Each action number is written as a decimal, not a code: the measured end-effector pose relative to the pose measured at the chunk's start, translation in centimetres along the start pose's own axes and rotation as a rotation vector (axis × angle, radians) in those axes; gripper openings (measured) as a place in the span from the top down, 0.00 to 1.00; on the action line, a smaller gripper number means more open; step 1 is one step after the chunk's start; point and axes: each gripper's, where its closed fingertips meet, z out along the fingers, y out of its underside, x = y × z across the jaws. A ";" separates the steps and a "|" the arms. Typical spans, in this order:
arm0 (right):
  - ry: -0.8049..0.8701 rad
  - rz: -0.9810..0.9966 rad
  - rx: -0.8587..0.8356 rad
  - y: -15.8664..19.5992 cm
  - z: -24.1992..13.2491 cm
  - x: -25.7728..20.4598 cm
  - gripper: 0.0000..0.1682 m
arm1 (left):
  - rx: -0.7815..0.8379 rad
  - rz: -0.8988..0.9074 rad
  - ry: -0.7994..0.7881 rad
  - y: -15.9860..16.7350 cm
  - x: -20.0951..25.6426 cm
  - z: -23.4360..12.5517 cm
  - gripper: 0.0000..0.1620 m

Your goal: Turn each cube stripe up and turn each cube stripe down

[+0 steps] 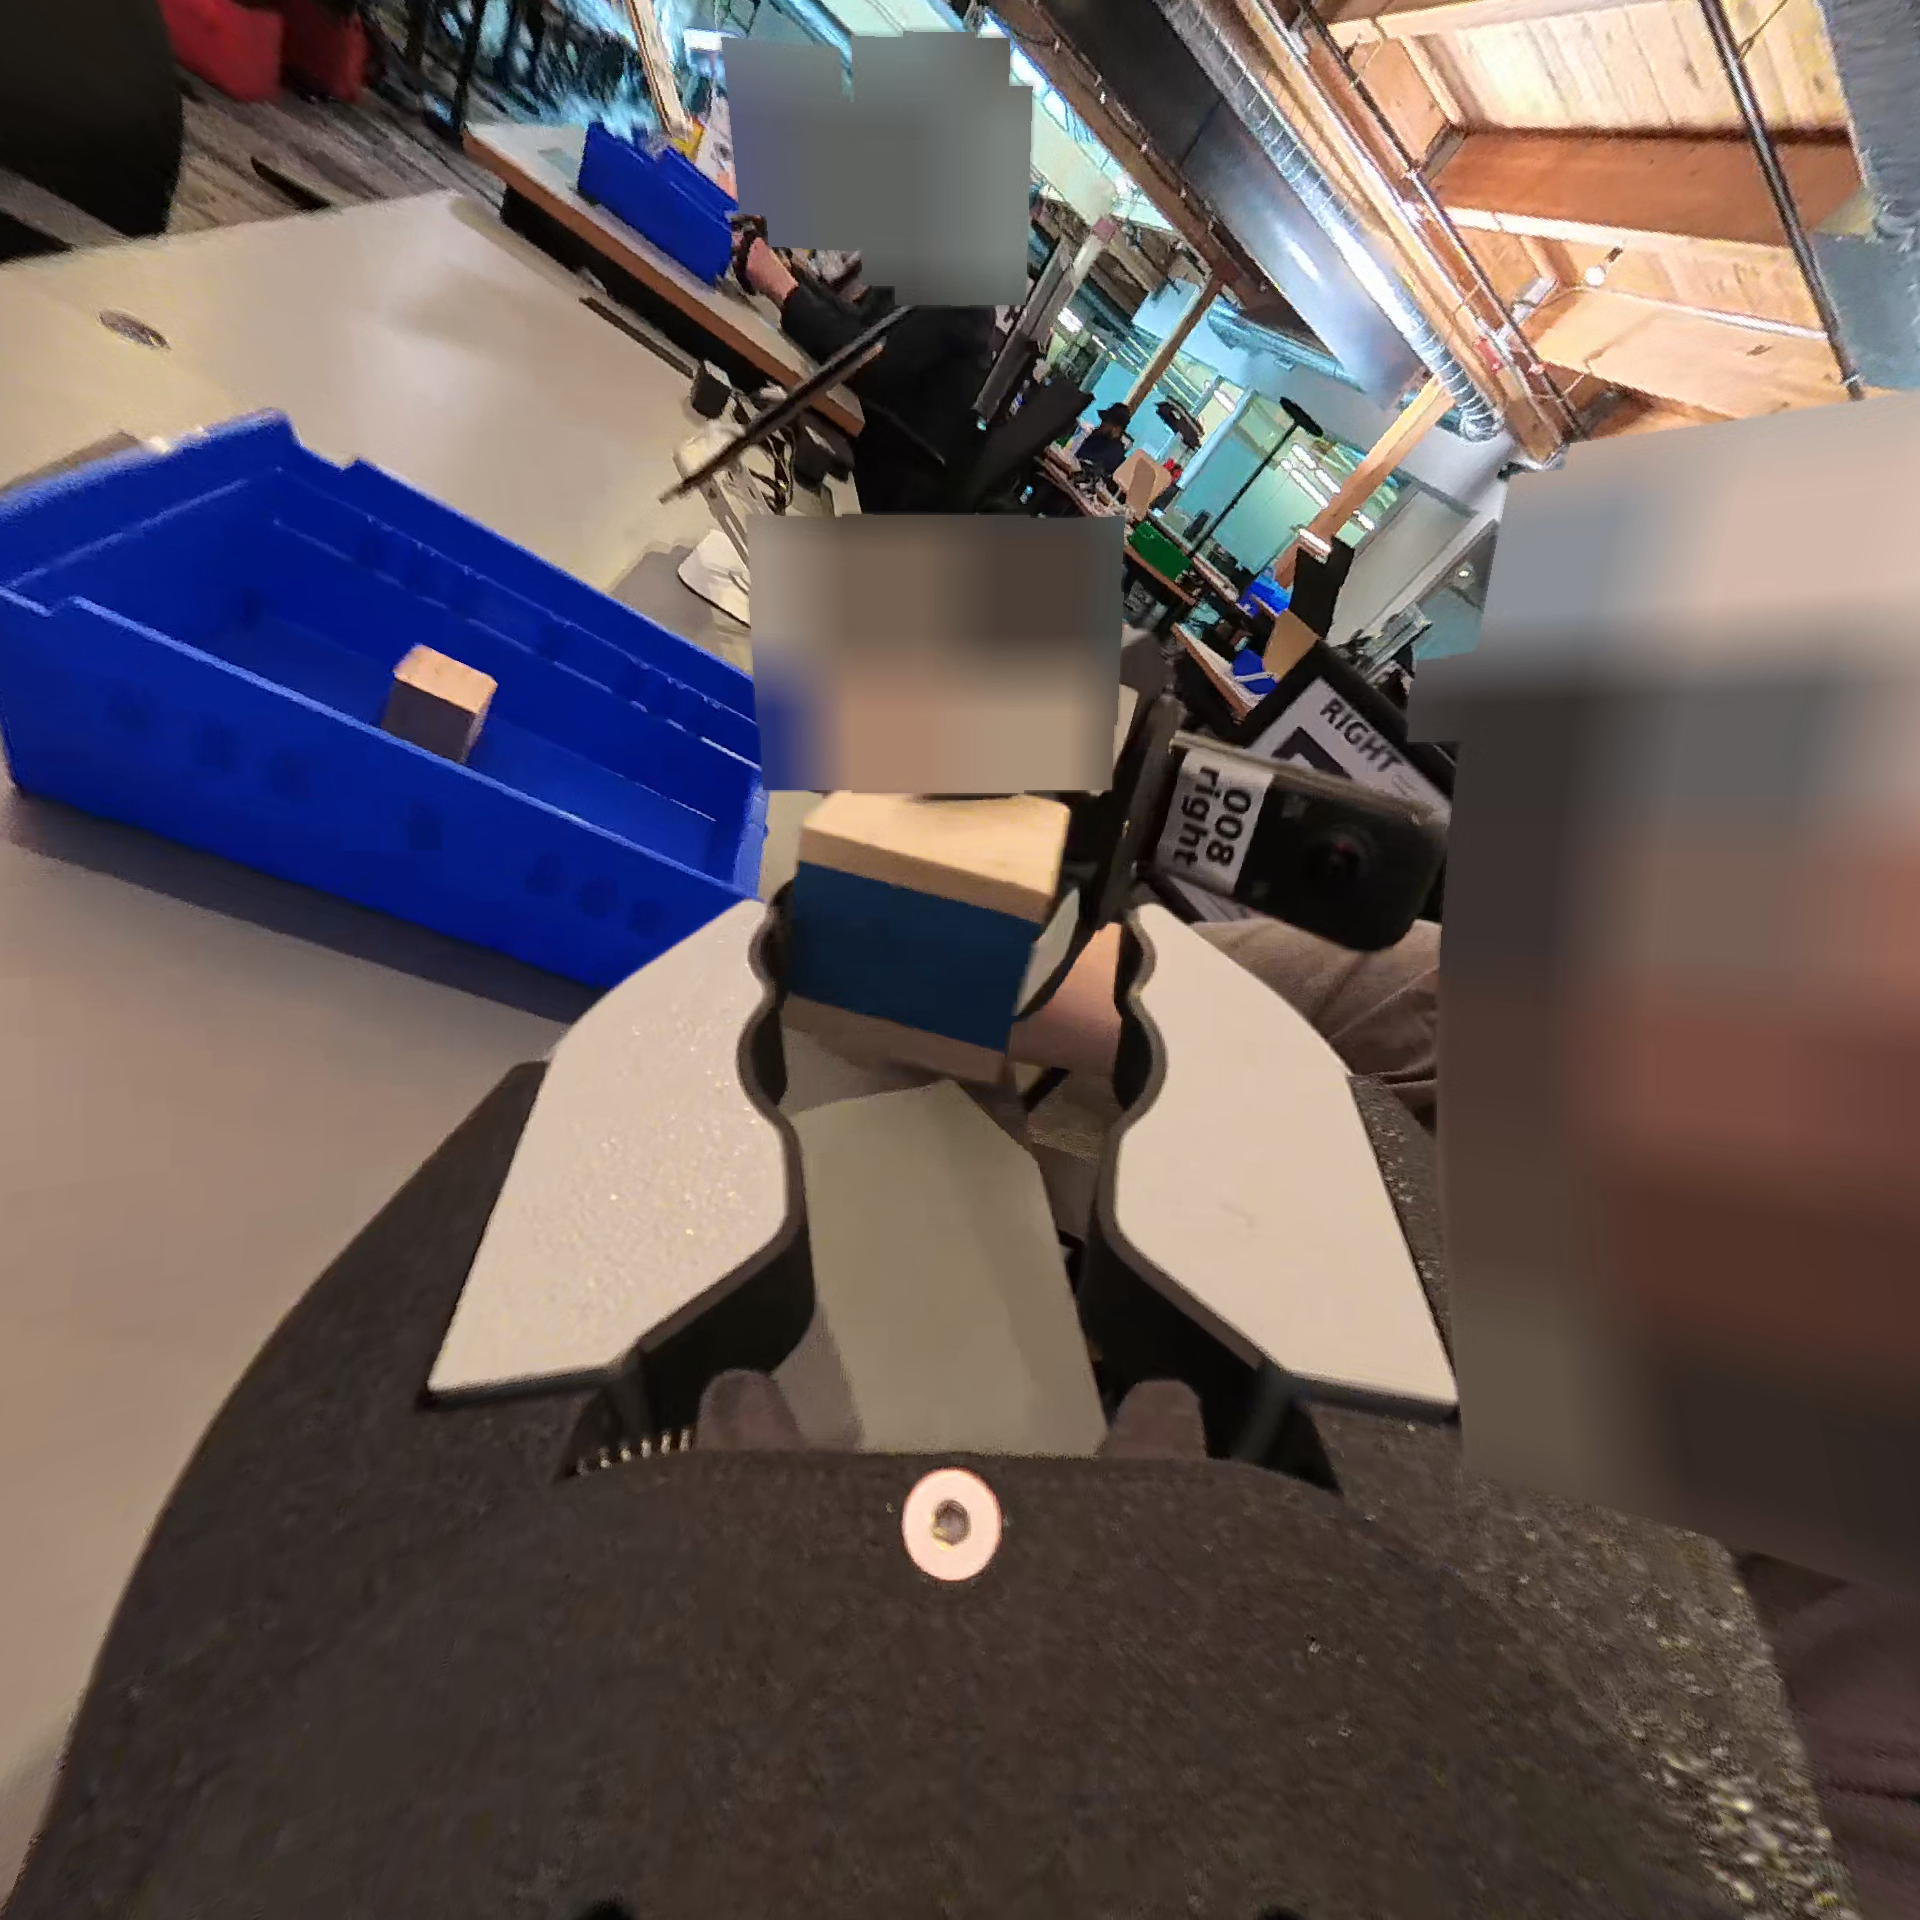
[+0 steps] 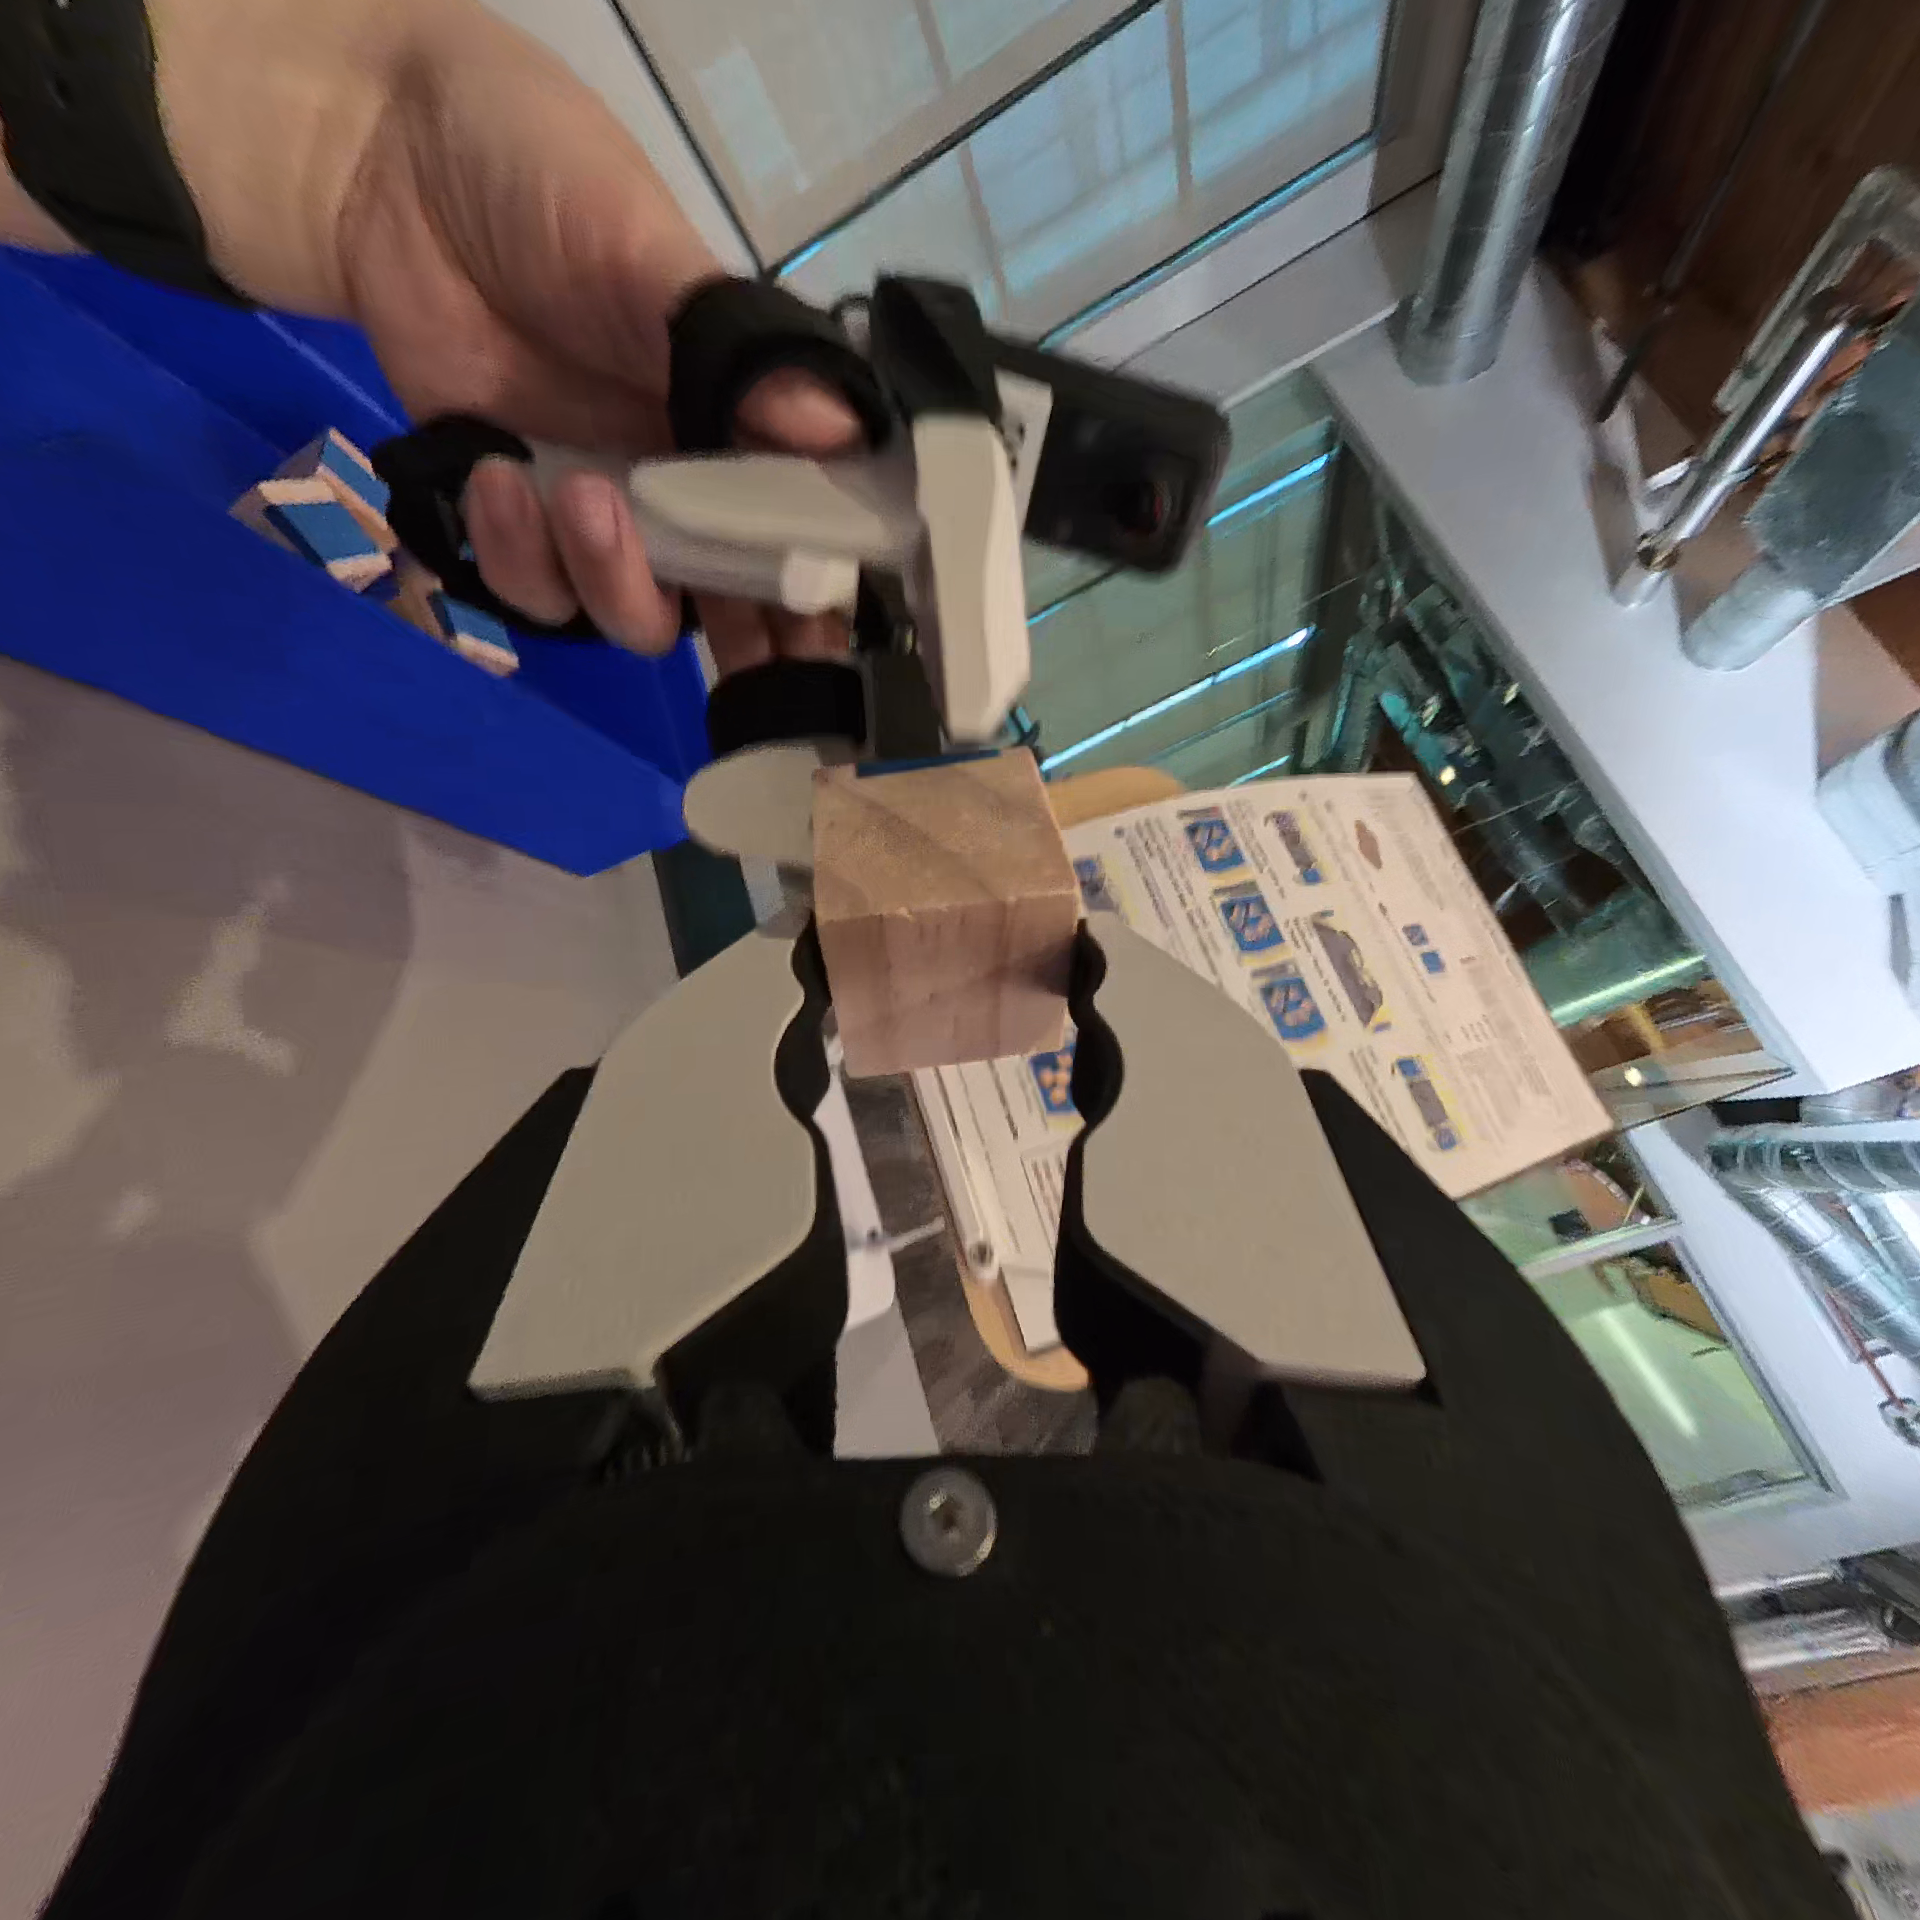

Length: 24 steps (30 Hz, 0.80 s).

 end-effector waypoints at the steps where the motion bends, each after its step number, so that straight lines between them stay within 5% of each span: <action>1: -0.005 0.012 -0.051 0.9 -0.4 0.9 0.73 | 0.016 0.037 -0.027 -0.4 0.1 -0.4 0.60; 3: 0.027 0.105 -0.246 4.9 -1.7 4.1 0.73 | 0.022 0.126 -0.109 -0.9 0.2 -1.4 0.60; 6: -0.017 0.555 -0.529 13.2 -5.7 6.9 0.73 | -0.022 0.268 -0.299 -1.0 -0.2 -3.1 0.61; 9: -0.075 0.987 -0.855 22.1 -10.5 5.0 0.73 | -0.078 0.330 -0.434 -0.5 -0.4 -4.3 0.62; 12: -0.193 1.180 -1.156 28.3 -13.9 0.1 0.73 | -0.076 0.333 -0.442 -0.6 0.5 -4.4 0.66; 17: -0.288 1.324 -1.422 32.7 -14.8 -5.7 0.73 | -0.050 0.315 -0.450 -0.9 0.6 -4.6 0.67; 24: -0.299 1.306 -1.579 34.5 -15.5 -8.3 0.73 | -0.086 0.304 -0.462 -0.3 0.2 -4.3 0.68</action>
